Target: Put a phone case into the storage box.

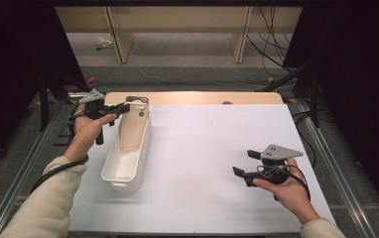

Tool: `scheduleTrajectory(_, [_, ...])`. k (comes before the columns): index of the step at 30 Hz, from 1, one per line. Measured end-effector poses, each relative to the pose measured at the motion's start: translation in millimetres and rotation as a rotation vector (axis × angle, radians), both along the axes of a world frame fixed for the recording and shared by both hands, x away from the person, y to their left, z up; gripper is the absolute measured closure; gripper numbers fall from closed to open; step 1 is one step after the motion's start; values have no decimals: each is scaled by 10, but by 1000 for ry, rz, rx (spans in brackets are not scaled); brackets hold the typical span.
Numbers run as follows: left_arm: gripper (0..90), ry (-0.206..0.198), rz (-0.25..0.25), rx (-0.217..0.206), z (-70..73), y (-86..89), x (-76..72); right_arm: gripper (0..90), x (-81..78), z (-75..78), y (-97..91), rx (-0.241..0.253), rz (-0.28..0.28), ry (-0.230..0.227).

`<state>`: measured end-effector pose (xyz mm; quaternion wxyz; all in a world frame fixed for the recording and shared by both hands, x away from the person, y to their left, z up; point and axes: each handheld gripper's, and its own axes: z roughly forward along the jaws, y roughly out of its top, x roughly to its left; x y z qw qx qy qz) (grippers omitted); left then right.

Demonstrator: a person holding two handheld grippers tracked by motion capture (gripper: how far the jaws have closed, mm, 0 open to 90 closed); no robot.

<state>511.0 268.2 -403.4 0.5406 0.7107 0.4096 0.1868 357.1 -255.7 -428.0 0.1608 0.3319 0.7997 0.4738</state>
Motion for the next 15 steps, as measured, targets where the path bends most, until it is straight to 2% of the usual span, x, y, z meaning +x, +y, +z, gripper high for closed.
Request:
scheduleTrajectory(3, [801,4,-3,17,-2,2,13,180,-1,2,1,-2,2,-1])
scheduleTrajectory(15, [794,14,9,40,-18,-2,64,180,-1,2,-1,-1,1,-1])
